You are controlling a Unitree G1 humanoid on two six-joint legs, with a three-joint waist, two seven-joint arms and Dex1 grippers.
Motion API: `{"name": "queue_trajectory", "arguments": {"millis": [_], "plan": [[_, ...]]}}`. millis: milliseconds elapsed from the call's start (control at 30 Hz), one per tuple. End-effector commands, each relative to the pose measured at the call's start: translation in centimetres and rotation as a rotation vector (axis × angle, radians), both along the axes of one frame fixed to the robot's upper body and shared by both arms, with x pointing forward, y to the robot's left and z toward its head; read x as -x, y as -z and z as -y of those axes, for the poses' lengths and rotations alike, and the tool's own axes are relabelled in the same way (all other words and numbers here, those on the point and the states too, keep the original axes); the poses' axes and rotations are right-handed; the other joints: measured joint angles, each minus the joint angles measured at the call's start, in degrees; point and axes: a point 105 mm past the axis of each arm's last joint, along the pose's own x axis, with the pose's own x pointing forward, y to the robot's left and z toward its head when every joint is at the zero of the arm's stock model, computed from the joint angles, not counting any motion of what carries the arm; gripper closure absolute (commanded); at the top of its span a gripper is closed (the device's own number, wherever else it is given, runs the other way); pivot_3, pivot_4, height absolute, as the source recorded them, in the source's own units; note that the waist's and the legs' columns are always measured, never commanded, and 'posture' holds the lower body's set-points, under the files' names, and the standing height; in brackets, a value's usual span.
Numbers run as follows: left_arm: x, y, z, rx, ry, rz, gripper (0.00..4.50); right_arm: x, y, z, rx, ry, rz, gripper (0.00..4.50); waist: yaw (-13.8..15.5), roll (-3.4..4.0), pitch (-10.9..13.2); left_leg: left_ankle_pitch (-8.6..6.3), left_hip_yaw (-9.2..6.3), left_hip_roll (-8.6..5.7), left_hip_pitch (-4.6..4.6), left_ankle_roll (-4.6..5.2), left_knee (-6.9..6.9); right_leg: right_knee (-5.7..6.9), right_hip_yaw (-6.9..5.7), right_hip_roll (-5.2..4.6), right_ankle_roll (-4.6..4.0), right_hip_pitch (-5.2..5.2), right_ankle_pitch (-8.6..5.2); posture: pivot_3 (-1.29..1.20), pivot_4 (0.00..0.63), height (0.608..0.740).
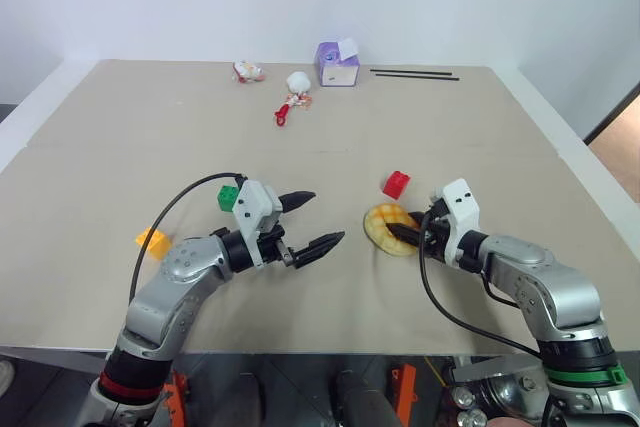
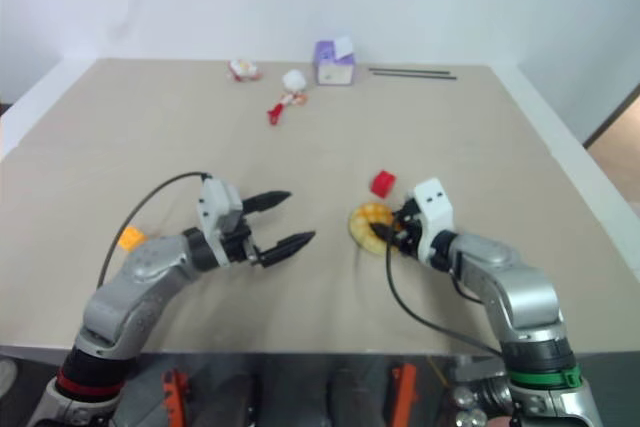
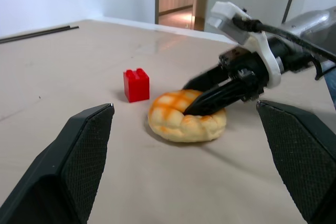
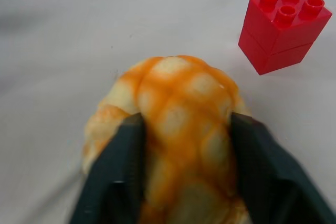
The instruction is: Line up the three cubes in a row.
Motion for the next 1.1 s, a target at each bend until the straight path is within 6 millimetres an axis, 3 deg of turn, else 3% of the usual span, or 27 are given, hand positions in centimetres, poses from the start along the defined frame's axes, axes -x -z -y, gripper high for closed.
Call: {"name": "queue_trajectory", "arguments": {"millis": [33,67,100,200,367,400,467,667,833,1100], "plan": [[-0.5,-1.1,0.2,0.008,-0.023,0.076,0.00,0.3,-1.0,0.5,-0.051,0.031,0.007,3.70,0.0,0.00,0.0,0.00,0.00,0.00,0.00,0.00,0.00,0.00,-0.01,0.01,0.00,0.00,0.00,0.00,0.150,0.740],[-0.6,-1.2,0.4,0.005,-0.023,0.085,0.00,0.4,-1.1,0.6,-0.072,0.034,-0.003,4.16,0.0,0.00,0.0,0.00,-0.01,0.00,0.00,0.00,0.00,0.00,-0.01,0.01,0.00,-0.01,0.00,0.00,0.150,0.740],[-0.7,-1.3,0.6,0.008,-0.018,0.093,0.00,0.5,-1.5,0.8,-0.096,0.041,0.002,4.33,0.1,0.00,0.0,0.00,-0.01,0.00,-0.01,0.00,0.00,0.00,-0.01,0.01,0.00,-0.01,0.00,0.00,0.150,0.740],[-1.0,-1.9,1.3,0.028,0.002,0.112,0.00,0.5,-2.9,2.4,-0.120,0.095,0.041,4.49,0.1,0.01,0.0,0.00,0.00,-0.03,-0.06,0.00,0.00,-0.02,0.03,-0.01,0.03,-0.02,0.00,0.00,0.150,0.740],[-1.5,-2.7,3.0,0.040,0.057,0.140,0.00,0.4,-5.5,8.9,-0.128,0.399,0.068,4.49,0.1,0.02,0.0,0.00,0.02,-0.08,-0.10,0.00,0.00,-0.05,0.08,-0.02,0.07,-0.03,0.02,0.00,0.150,0.740],[-1.7,-3.0,3.6,0.047,0.071,0.147,0.00,0.5,-5.6,11.0,-0.085,0.512,0.074,4.49,0.1,0.02,0.0,0.00,0.02,-0.08,-0.10,0.00,0.00,-0.05,0.09,-0.02,0.08,-0.04,0.02,0.00,0.150,0.740],[-2.0,-3.5,4.8,0.068,0.097,0.153,0.00,0.8,-5.2,14.6,-0.017,0.716,0.068,4.49,0.1,0.02,0.0,0.00,0.01,-0.08,-0.10,0.00,-0.01,-0.05,0.08,-0.01,0.07,-0.04,0.02,0.00,0.150,0.740],[-2.2,-4.7,8.1,0.109,0.178,0.182,0.00,2.1,-3.1,19.5,0.078,1.039,0.043,4.49,-0.1,0.10,0.0,0.00,0.13,-0.10,-0.06,0.01,-0.04,-0.09,0.26,-0.01,0.11,-0.06,0.02,0.00,0.150,0.740],[-1.9,-4.9,10.1,0.114,0.250,0.207,0.00,3.1,-2.0,20.8,0.056,1.149,0.037,4.49,-0.2,0.22,-0.1,0.00,0.17,-0.11,-0.06,0.01,-0.07,-0.09,0.32,0.00,0.14,-0.08,0.02,0.00,0.150,0.740],[-1.5,-4.4,10.6,0.101,0.284,0.221,0.00,3.7,-3.0,21.2,0.039,1.190,0.104,1.58,-0.1,0.25,-0.1,-0.01,0.24,-0.12,-0.05,0.02,-0.08,-0.10,0.41,-0.01,0.17,-0.08,0.02,0.00,0.150,0.740]]}}
